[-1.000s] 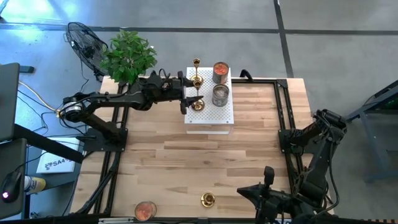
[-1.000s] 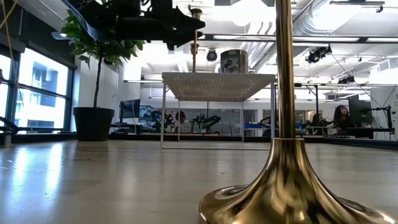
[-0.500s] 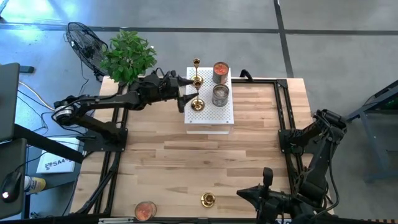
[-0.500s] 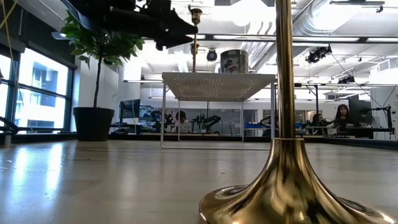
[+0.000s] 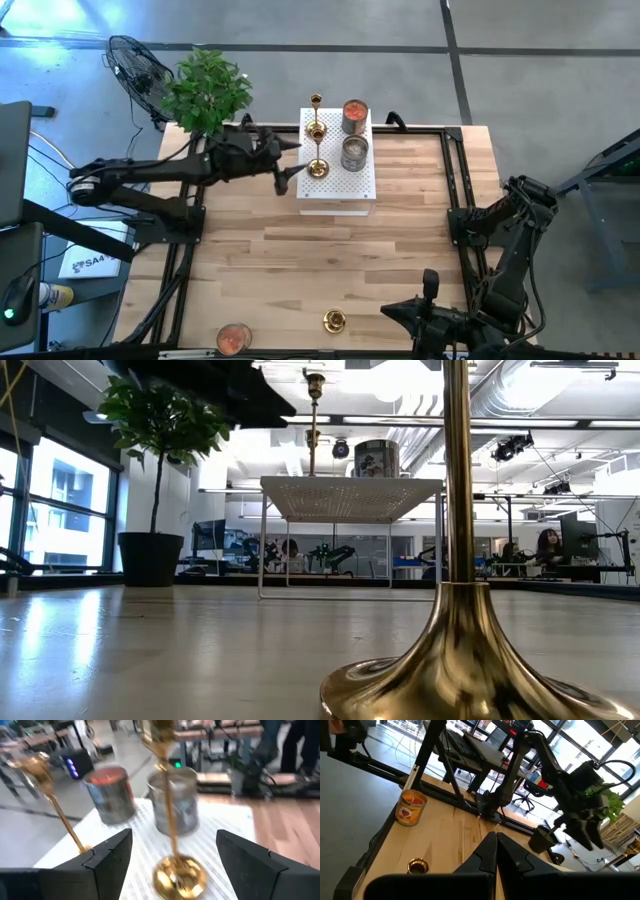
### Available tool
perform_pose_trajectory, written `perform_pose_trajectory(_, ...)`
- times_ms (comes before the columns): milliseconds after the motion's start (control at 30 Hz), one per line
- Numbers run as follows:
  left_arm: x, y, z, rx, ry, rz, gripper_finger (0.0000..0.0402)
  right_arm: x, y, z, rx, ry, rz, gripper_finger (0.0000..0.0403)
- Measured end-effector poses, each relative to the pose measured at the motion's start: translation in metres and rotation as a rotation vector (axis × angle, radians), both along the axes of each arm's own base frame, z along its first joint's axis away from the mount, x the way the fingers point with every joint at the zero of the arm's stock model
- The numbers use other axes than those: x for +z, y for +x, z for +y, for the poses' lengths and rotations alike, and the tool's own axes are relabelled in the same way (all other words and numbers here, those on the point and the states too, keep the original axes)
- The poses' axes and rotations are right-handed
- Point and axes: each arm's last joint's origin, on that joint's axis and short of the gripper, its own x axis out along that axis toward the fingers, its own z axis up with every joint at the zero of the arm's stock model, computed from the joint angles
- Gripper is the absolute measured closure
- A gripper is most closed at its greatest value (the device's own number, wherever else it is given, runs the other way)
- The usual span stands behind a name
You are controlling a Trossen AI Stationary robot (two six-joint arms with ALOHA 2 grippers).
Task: Pick & Place candle stick holders
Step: Put the orange scented candle on the shelf
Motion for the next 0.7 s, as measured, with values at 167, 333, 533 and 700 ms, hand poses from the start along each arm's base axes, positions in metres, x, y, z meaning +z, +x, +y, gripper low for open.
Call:
perform_pose_trajectory(167,-0.003,-0.008,-0.023,-0.070,-0.049,0.088,0.0118,0.000,0.000,0.000,0.000,0.001,0.000,0.0401)
perform_pose_trajectory(333,-0.003,-0.013,-0.056,-0.169,-0.065,0.133,0.0118,0.000,0.000,0.000,0.002,0.004,0.001,0.0399)
perform_pose_trajectory(533,-0.005,-0.026,-0.102,-0.350,-0.033,0.209,0.0118,-0.001,0.000,0.001,0.048,0.016,0.024,0.0401)
perform_pose_trajectory(700,-0.008,-0.043,-0.131,-0.488,-0.042,0.285,0.0118,-0.002,0.000,0.001,0.056,0.003,0.034,0.0402)
